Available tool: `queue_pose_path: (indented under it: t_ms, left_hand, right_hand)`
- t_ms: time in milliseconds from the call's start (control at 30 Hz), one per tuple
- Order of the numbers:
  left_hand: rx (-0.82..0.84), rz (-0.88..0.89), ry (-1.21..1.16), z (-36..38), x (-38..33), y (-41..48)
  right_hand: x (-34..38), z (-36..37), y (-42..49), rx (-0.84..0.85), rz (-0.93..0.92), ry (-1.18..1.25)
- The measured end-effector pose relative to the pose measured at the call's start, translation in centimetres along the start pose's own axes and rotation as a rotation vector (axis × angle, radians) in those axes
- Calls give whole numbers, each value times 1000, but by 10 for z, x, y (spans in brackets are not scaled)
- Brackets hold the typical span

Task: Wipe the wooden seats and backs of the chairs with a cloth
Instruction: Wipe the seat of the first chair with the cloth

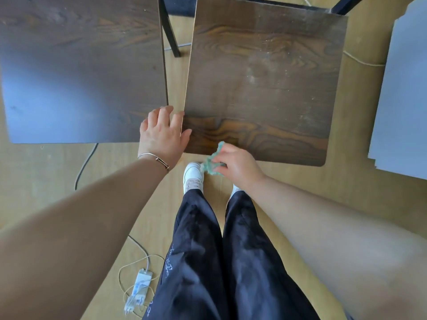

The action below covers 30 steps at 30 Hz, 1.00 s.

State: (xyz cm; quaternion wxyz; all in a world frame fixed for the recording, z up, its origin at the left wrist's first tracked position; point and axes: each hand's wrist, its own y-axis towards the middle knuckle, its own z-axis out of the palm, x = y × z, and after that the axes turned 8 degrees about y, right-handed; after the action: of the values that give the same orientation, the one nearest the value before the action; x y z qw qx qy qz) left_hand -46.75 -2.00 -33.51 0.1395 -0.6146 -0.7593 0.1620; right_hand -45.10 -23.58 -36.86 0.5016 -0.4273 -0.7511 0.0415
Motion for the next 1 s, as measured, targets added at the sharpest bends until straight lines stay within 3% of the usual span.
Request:
queue_pose_path:
  t_ms: [100,300,467,667,1000]
  left_hand:
    - [11,2,11,-2,-3,-5]
    - [3,13,46,-20,-12,21]
    - [-81,28,12,-44,-26,71]
    - [-142,8,-1,-72,-45,140]
    - [-142,40,10,-69,-56,172]
  right_hand:
    - [-2,11,-25,83,29,-6]
    - [0,-44,-9,-165,27,133]
    - [-4,-134,65,-408,-6,60]
    - [-5,-231,162,-561,119,-1]
    - [-23,-245,211,-498,165,-109]
